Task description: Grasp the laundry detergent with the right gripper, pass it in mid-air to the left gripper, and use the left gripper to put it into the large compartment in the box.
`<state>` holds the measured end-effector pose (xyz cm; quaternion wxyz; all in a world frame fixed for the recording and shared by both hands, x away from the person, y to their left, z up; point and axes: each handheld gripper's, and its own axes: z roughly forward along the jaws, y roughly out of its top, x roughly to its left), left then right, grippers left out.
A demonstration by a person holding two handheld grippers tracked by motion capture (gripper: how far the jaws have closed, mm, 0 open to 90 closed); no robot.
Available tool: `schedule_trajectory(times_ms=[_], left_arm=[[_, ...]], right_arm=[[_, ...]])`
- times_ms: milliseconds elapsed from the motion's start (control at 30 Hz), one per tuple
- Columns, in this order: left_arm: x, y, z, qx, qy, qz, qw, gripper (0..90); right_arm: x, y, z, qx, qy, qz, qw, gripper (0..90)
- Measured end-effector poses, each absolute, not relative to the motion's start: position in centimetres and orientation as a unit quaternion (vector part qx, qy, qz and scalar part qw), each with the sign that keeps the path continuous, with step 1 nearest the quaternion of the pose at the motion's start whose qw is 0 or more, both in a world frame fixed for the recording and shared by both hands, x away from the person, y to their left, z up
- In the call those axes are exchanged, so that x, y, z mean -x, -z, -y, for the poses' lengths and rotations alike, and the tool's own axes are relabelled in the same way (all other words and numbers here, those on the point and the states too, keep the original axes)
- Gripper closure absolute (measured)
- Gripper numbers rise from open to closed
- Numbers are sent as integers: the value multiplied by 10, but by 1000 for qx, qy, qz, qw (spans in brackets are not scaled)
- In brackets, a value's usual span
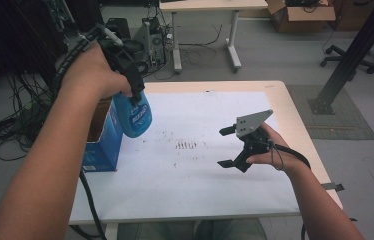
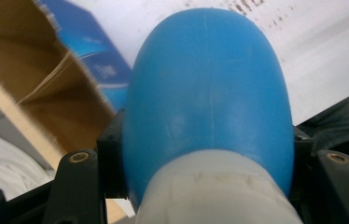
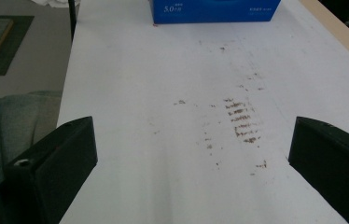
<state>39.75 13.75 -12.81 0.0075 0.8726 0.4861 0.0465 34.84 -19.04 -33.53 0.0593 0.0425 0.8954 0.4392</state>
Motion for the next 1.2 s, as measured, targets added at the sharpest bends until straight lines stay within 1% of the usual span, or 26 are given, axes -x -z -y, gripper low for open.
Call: schedule_trajectory(times_ms=[200, 500, 667, 900, 1200], left_arm=[[-399, 104, -156, -848, -54, -527, 0, 387], [-401, 84, -184, -818, -50, -573, 2, 387], [-403, 80, -195, -801, -53, -596, -6, 387], [-405, 80, -214, -778, -44, -626, 1, 387], [-407, 84, -234, -745, -52, -665, -5, 387]], right_arm=[[-352, 329, 195, -40, -414, -908, 56, 16], [-356, 304, 200, -27, -355, -933, 55, 21], [-360, 293, 202, -21, -315, -948, 48, 24], [-364, 281, 204, -14, -266, -963, 34, 27], [-368, 279, 206, -11, -243, -970, 22, 32]])
